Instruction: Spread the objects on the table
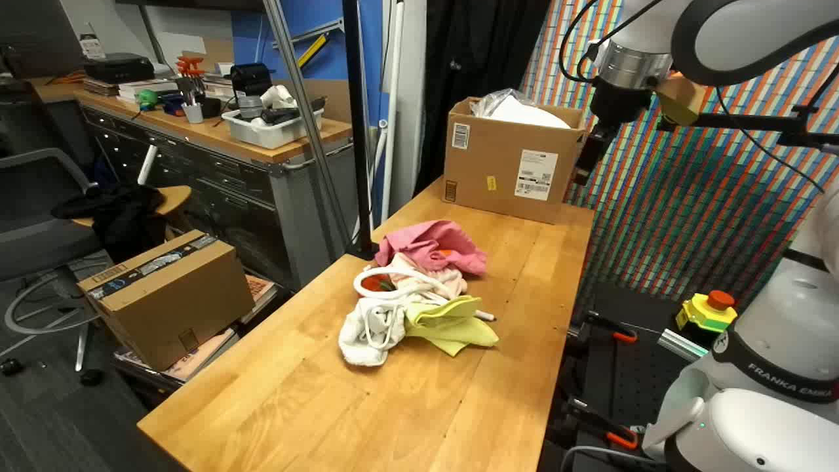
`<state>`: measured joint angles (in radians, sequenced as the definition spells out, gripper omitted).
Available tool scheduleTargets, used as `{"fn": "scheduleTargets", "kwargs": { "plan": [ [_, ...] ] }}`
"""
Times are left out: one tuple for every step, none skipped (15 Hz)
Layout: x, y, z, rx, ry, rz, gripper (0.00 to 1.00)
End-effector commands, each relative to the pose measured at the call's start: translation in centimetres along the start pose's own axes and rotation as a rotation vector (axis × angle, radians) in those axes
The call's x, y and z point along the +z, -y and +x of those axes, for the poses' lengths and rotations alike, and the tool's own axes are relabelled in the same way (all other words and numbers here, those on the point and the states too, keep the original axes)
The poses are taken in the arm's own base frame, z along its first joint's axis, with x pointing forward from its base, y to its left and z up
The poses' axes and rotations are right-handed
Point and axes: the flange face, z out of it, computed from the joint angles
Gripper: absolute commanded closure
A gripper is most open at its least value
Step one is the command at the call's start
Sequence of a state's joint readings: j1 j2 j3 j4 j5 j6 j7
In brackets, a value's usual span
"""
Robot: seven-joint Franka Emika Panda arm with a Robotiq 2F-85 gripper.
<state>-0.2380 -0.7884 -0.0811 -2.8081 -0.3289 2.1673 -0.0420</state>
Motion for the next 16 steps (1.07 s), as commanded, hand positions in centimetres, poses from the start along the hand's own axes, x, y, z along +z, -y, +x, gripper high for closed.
{"fn": "scheduleTargets", "kwargs": {
  "plan": [
    [0.1, 0.1, -0.1, -0.001, 0.007, 0.001, 0.0],
    [0.2, 0.1, -0.1, -0.002, 0.011, 0.002, 0.0],
    [0.3, 0.1, -0.1, -0.003, 0.014, 0.002, 0.0],
    [0.4, 0.1, -0.1, -0.003, 0.016, 0.003, 0.0],
    [0.4, 0.1, 0.0, -0.003, 0.017, 0.003, 0.0],
    [0.4, 0.1, 0.0, -0.003, 0.018, 0.003, 0.0],
    [0.4, 0.1, 0.0, -0.003, 0.018, 0.003, 0.0],
    [0.4, 0.1, 0.0, -0.003, 0.018, 0.003, 0.0],
    [0.4, 0.3, 0.2, -0.005, 0.017, -0.002, 0.0],
    [0.3, 0.5, 0.5, -0.01, 0.014, -0.007, 0.0],
    [0.1, 1.0, 1.0, -0.025, 0.011, -0.011, 0.0],
    [-0.1, 1.7, 1.5, -0.042, 0.005, -0.019, 0.0],
    [-0.2, 2.6, 2.1, -0.066, -0.002, -0.026, 0.0],
    [-0.4, 3.9, 3.1, -0.1, -0.012, -0.041, 0.0],
    [-0.5, 5.4, 4.0, -0.141, -0.011, -0.052, 0.0],
    [-0.5, 7.1, 5.0, -0.184, -0.013, -0.062, 0.0]
  ]
}}
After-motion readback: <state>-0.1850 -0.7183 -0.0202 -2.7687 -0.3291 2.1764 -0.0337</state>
